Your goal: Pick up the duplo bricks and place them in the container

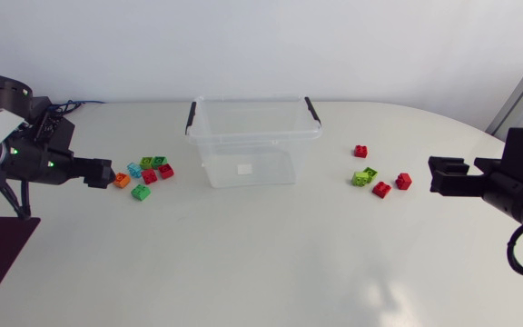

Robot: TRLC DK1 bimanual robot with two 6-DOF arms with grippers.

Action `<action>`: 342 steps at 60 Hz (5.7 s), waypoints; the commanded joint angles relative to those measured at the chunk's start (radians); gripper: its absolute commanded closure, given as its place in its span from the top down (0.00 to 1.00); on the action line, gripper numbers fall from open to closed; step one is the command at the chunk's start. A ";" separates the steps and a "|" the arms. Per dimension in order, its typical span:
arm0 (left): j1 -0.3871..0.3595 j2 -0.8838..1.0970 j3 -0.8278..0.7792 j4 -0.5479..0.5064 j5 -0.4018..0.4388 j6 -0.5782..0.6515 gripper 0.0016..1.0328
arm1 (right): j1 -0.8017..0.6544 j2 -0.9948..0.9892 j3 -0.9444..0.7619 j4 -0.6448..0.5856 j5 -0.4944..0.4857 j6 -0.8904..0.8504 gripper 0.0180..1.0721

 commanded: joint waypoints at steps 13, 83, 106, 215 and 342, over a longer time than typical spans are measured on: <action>0.055 0.321 0.245 -0.120 0.040 0.205 0.93 | 0.016 0.162 0.153 -0.165 -0.003 0.006 0.95; 0.020 0.856 0.788 -0.401 -0.084 0.369 0.37 | 0.042 0.776 0.579 -0.240 -0.083 -0.163 0.95; 0.008 0.723 0.750 -0.405 -0.018 0.366 0.35 | 0.006 0.861 0.671 -0.234 -0.105 -0.132 0.95; -0.301 0.290 0.712 -0.181 0.177 0.052 0.95 | 0.076 1.760 1.688 -0.656 0.116 0.150 0.89; 0.066 0.318 -0.048 0.184 0.322 0.401 0.94 | 0.535 1.230 1.414 -0.519 0.132 0.001 0.76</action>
